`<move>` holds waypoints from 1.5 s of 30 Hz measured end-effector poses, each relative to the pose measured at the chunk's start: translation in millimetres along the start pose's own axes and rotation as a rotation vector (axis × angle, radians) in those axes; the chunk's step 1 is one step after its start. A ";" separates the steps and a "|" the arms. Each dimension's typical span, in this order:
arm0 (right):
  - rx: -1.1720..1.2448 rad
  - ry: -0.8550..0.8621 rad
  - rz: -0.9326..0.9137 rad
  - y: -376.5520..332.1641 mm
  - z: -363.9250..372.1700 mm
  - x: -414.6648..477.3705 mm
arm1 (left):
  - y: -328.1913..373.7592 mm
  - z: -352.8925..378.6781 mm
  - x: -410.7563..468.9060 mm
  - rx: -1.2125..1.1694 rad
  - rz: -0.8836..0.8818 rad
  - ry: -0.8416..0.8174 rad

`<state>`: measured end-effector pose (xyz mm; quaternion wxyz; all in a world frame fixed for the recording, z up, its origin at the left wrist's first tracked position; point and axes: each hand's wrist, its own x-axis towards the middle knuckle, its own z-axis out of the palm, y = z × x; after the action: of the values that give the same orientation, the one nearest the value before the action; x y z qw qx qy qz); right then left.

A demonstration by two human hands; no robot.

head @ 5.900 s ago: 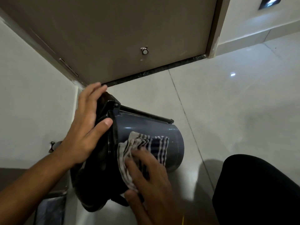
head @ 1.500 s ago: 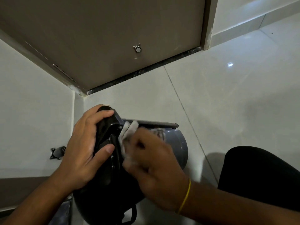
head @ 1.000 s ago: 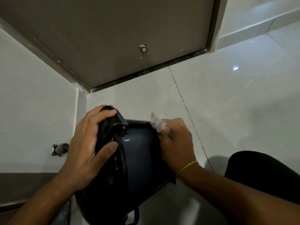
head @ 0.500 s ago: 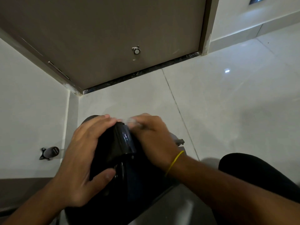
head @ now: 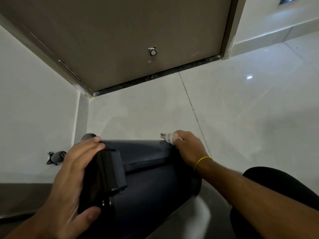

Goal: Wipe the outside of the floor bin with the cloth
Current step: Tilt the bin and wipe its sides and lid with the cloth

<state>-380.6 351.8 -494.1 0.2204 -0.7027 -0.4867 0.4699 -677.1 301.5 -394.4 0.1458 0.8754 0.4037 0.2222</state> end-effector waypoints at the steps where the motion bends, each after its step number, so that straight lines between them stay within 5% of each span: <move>1: 0.012 -0.014 -0.030 -5.5 -0.8 -1.2 | -0.2 0.9 2.1 -0.004 0.001 0.004; 9: 0.307 -0.281 -0.511 -84.7 30.0 -46.9 | -30.7 8.6 -13.6 -0.006 0.126 -0.036; 14: 0.235 -0.228 -0.375 -33.3 19.0 -31.9 | -65.7 15.4 -34.2 0.037 0.146 -0.038; 19: 0.114 -0.122 -0.011 -5.6 2.3 -13.4 | -38.2 14.2 -4.2 -0.086 0.097 -0.084; 22: 0.102 -0.113 0.006 -10.6 0.2 -13.3 | -26.7 5.7 26.3 -0.080 0.048 -0.153; 27: 0.247 -0.121 -0.238 -36.2 9.1 -39.9 | -47.1 3.0 50.9 -0.125 -0.040 -0.220; 33: 0.318 -0.087 -0.648 -45.9 29.7 -66.1 | -69.9 3.7 67.6 -0.459 -0.300 -0.222; 36: 0.341 0.006 -0.478 -31.0 24.1 -55.3 | -54.8 5.6 70.9 -0.349 -0.265 -0.231; 41: 0.072 -0.131 0.251 3.9 3.8 -19.5 | -26.1 19.0 64.2 -0.175 -0.061 -0.276; 45: 0.259 -0.156 0.147 -23.5 2.3 -42.5 | -20.9 30.7 53.6 -0.111 0.086 -0.267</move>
<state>-397.5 323.7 -458.2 0.2357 -0.6637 -0.3848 0.5966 -644.1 353.7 -415.3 0.2369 0.9042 0.3299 0.1319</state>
